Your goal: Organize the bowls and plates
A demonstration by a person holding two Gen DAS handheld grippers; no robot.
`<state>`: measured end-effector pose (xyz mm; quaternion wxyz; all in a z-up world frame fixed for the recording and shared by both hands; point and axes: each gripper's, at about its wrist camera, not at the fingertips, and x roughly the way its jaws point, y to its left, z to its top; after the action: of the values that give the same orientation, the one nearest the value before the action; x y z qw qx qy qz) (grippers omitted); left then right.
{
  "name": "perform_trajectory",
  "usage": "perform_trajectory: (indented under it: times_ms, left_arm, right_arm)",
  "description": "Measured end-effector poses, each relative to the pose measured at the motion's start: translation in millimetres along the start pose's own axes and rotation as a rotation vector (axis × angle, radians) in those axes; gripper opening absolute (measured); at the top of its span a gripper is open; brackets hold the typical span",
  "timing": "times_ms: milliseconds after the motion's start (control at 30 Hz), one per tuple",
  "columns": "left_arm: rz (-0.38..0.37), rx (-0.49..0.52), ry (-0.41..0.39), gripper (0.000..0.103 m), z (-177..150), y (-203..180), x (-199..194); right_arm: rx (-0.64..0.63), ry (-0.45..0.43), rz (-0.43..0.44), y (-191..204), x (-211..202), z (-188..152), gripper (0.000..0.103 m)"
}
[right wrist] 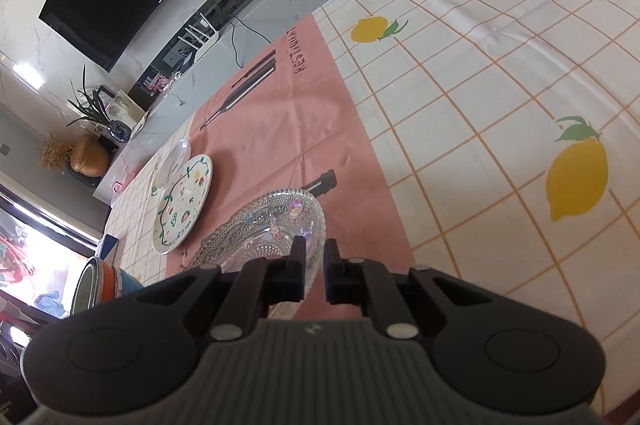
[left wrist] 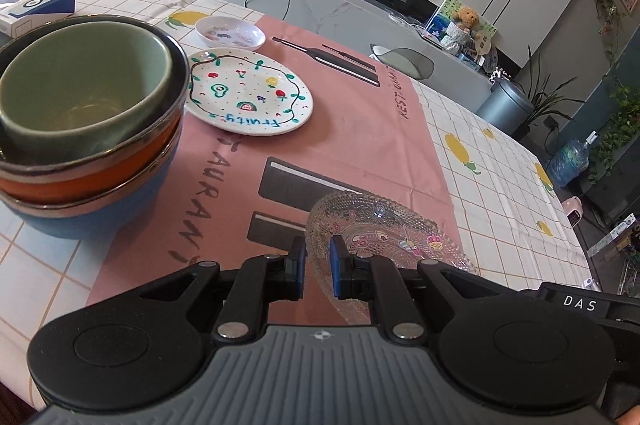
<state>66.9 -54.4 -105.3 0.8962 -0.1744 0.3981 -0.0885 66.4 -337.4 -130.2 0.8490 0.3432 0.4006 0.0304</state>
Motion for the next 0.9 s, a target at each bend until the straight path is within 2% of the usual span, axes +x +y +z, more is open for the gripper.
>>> perform_trajectory:
  times_ms: [267,900]
  left_arm:
    - [-0.011,0.0,-0.009,0.014,-12.6,12.3,-12.6]
    - [-0.007,-0.01,0.043,0.013,-24.0,26.6,-3.6]
  right_arm:
    - [-0.012,0.022,0.005,4.5,-7.0,-17.9,0.007]
    - [-0.056,0.066,-0.054,5.4,2.0,-29.2,0.007]
